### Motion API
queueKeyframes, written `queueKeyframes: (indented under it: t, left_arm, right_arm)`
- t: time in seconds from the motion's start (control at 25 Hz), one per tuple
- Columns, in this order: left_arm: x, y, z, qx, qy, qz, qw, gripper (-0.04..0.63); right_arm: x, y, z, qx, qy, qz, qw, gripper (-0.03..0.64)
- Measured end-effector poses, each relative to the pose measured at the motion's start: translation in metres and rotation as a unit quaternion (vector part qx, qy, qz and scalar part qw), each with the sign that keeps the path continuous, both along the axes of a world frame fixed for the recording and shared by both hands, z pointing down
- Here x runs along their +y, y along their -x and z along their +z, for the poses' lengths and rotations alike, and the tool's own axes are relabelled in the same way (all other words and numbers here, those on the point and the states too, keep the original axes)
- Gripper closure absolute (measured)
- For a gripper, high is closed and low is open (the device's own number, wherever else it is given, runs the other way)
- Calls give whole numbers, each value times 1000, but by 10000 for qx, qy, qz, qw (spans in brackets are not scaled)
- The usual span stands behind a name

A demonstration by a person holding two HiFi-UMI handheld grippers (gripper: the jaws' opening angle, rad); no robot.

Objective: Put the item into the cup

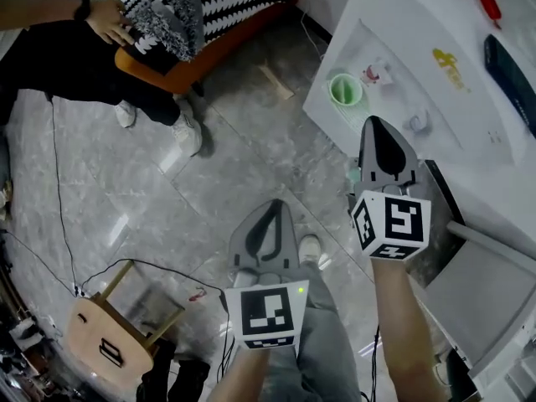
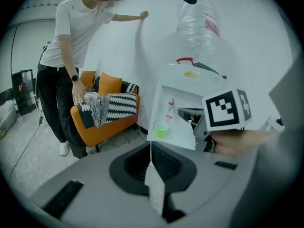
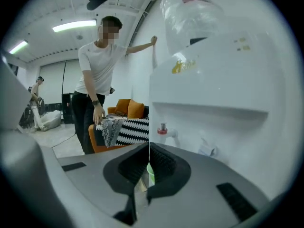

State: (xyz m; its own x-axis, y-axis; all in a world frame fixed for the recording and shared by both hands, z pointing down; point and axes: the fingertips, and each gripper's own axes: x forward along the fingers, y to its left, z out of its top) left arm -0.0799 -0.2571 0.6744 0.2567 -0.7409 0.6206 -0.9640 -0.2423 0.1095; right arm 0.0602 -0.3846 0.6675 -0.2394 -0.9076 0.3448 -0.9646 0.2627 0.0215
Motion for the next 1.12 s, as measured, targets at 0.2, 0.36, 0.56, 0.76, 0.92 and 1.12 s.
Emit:
queueKeyframes:
  t: [0.2,0.36,0.56,0.76,0.92,1.12]
  left_arm:
    - [-2,-3,-42,-5,-357,60,9993,581]
    - [0,-15,-78,91,-629,117,9979,581]
    - [5,-26,-141,212,-1144,218,9930,581]
    - [20,-38,-212,225,-1529,298,9875,581]
    - [27,-54,-272,280,-1896,319,9809,581]
    - [38,-68,-339,344,-2260,398,9727,581]
  right_arm:
    - [25,2,-57,-93,-248,-70,9996,606]
    - [45,-3,-99,-176,-385,-109,9990,606]
    - [75,-10,-160,-451,-441,-112,9979,607]
    - [110,-16,-227,-686,-535,-156,9961,607]
    - [129,-22,-296,-765,-910,-228,9926,607]
    - [155,-30,-360,-815,-1205,-153,9892,607]
